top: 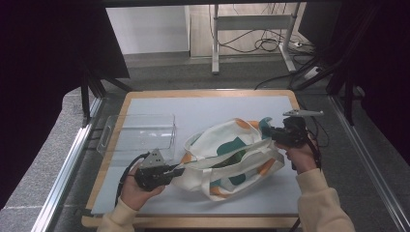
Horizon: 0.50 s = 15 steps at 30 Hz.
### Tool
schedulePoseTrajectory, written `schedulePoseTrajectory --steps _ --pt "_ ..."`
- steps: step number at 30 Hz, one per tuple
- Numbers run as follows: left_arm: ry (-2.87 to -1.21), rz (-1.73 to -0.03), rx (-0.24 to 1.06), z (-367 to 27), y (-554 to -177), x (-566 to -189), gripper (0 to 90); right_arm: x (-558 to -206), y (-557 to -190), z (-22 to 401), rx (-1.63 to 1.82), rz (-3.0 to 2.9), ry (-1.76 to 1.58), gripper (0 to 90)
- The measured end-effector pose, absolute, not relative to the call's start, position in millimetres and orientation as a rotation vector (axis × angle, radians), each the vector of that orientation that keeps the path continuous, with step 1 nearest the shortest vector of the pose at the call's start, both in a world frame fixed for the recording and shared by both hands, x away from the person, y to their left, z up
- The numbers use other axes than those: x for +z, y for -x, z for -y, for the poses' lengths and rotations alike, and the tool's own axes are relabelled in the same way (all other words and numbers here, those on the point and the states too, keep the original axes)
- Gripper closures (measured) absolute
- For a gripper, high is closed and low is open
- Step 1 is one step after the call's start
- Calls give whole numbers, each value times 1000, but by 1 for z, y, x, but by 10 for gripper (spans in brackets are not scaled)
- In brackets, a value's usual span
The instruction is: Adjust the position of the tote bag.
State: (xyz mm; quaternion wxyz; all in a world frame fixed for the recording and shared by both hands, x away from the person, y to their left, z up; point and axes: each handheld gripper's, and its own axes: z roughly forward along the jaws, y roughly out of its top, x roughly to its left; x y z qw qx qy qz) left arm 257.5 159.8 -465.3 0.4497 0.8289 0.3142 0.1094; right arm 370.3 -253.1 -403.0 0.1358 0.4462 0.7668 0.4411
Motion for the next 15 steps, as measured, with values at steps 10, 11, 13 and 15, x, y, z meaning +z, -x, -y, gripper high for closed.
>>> schedulePoseTrajectory --steps 10,11,13,15 --pt "-2056 -792 274 -160 -268 -460 814 -406 -350 262 1299 -2203 -1295 835" --pt "-2056 -793 273 -160 -270 -459 814 -407 -348 263 1304 -2200 -1299 834" --pt "-2053 -801 270 -161 -272 -458 813 -408 -344 265 1324 -2193 -1305 834" --pt "-2049 -812 265 -160 -276 -457 814 -409 -341 267 1337 -2186 -1314 834"
